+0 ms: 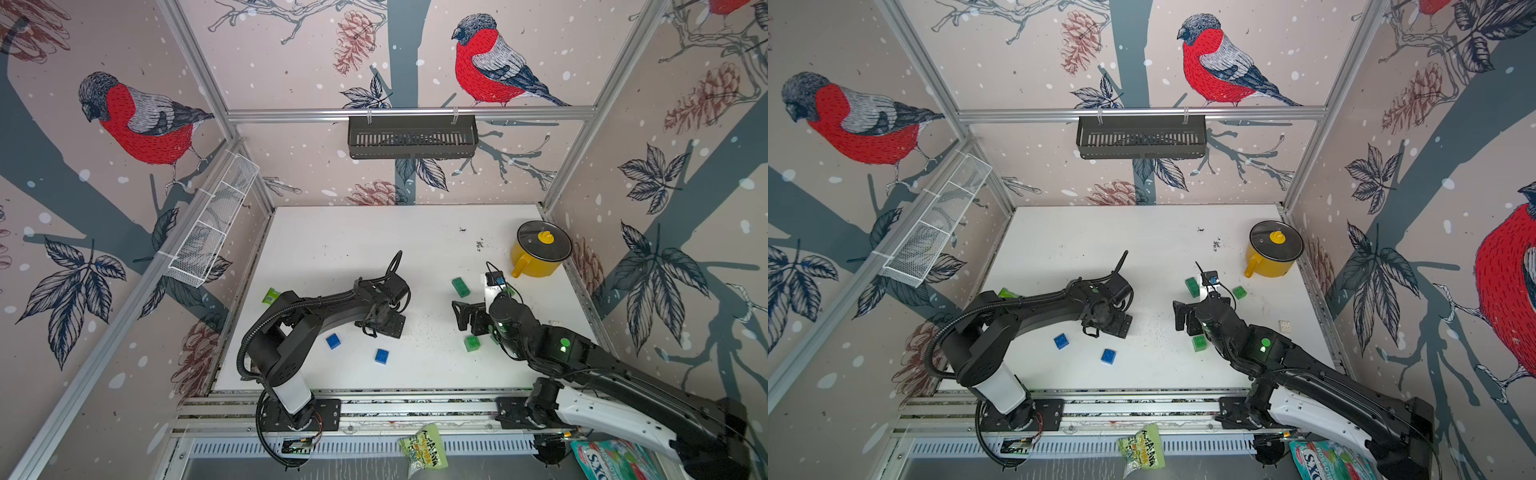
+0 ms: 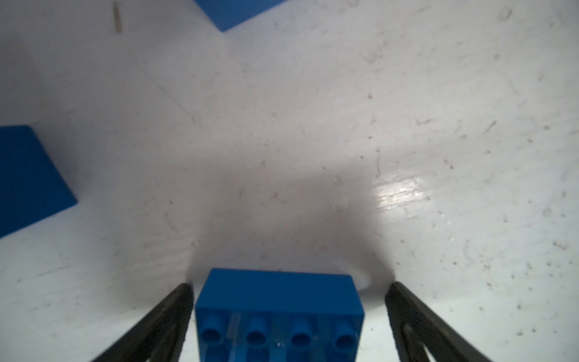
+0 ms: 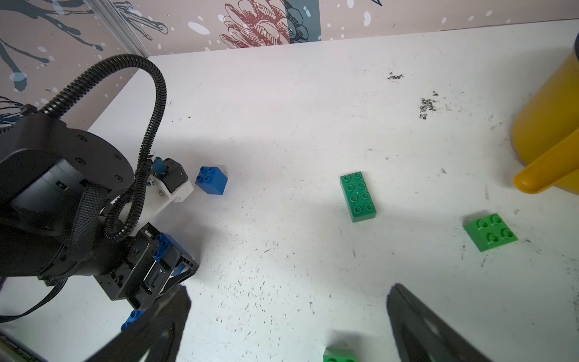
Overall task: Assemble the letter h with lego
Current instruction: Pick up the lego brick from the center of the board.
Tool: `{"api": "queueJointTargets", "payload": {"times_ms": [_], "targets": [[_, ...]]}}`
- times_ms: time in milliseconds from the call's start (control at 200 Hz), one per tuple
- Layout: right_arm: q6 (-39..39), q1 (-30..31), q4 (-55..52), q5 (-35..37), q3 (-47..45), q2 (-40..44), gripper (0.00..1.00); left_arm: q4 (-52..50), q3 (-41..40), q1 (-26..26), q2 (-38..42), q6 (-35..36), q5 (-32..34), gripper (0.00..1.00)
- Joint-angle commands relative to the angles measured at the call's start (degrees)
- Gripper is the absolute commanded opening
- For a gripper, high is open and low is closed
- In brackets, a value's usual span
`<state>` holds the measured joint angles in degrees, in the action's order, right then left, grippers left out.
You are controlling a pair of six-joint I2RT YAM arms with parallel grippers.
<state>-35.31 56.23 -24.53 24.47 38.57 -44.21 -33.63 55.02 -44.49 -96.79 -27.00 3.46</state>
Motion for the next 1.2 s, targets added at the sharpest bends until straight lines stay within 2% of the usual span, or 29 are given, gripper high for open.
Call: {"api": "queueJointTargets", "payload": {"times_ms": [0, 330, 590, 780, 1151, 1196], "targets": [[0.61, 0.02, 0.44, 0.76, -0.07, 0.15, 0.99, -2.08, -0.16, -0.05, -0.50, -0.96, 0.88, 0.94], [0.59, 0.01, 0.39, 0.89, -0.08, 0.17, 1.00, -2.50, -1.97, -0.16, 0.39, -2.14, 1.19, 0.80], [0.42, -0.02, 0.37, 1.17, -0.17, 0.09, 1.00, -2.93, -2.13, -0.16, 0.74, -2.55, 2.49, 0.73], [0.42, -0.09, 0.19, 1.26, -0.07, 0.17, 0.99, -3.45, -1.39, -0.14, 1.61, -2.72, 3.08, 0.63], [0.50, -0.15, 0.23, 1.37, 0.02, 0.14, 1.00, -7.98, 1.83, -0.16, 4.86, -2.66, 6.43, 0.57], [0.51, -0.16, 0.26, 1.37, 0.02, 0.20, 1.00, -9.31, 4.19, -0.15, 4.86, -2.55, 7.26, 0.57]]}}
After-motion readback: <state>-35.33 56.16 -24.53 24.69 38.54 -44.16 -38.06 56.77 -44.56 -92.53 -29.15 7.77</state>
